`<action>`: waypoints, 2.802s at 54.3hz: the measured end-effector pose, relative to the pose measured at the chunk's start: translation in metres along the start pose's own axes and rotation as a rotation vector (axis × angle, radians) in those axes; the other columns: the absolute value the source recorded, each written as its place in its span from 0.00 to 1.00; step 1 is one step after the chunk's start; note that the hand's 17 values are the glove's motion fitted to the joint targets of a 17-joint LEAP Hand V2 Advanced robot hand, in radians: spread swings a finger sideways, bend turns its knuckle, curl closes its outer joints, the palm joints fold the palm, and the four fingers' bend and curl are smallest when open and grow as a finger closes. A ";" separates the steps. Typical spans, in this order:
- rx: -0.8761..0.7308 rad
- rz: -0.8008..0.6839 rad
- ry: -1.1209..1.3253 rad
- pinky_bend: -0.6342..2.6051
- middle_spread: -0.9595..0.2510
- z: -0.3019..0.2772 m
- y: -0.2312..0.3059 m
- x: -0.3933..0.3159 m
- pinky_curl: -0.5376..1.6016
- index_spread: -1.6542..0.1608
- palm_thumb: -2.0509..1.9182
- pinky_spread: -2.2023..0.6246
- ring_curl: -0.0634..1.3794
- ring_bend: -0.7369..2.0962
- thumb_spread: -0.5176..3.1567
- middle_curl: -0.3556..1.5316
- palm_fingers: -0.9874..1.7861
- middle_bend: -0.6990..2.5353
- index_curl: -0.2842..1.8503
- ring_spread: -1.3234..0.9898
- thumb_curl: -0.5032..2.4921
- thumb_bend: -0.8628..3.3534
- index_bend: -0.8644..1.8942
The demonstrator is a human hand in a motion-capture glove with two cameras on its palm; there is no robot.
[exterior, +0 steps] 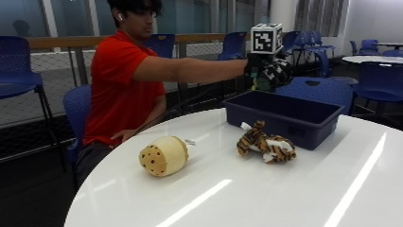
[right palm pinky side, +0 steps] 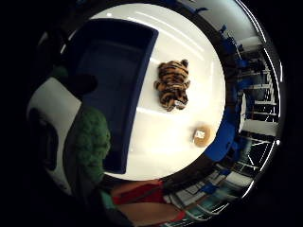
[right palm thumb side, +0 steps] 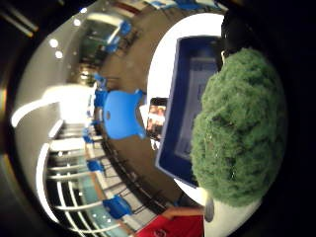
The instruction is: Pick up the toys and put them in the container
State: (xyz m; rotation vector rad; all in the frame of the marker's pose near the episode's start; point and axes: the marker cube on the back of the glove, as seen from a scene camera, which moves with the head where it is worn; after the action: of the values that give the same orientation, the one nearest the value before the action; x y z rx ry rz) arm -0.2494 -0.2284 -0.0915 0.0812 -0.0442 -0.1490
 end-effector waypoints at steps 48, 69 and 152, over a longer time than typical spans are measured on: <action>-0.020 0.085 0.094 0.45 0.75 0.022 0.101 0.194 0.40 0.73 0.49 0.80 0.26 0.31 0.45 0.38 0.26 0.25 0.33 0.58 0.31 0.18 0.36; -0.045 0.305 0.101 0.43 0.74 0.049 0.164 0.340 0.40 0.73 0.49 0.81 0.21 0.31 0.45 0.33 0.28 0.25 0.31 0.58 0.25 0.18 0.37; -0.044 0.428 0.157 0.54 0.47 0.106 0.166 0.407 0.46 0.70 0.69 0.64 0.38 0.64 0.40 0.41 0.71 0.41 0.29 0.37 0.36 0.26 0.39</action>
State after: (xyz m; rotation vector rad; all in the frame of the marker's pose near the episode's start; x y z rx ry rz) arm 0.1720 -0.1337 0.0436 0.0380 0.0986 0.2837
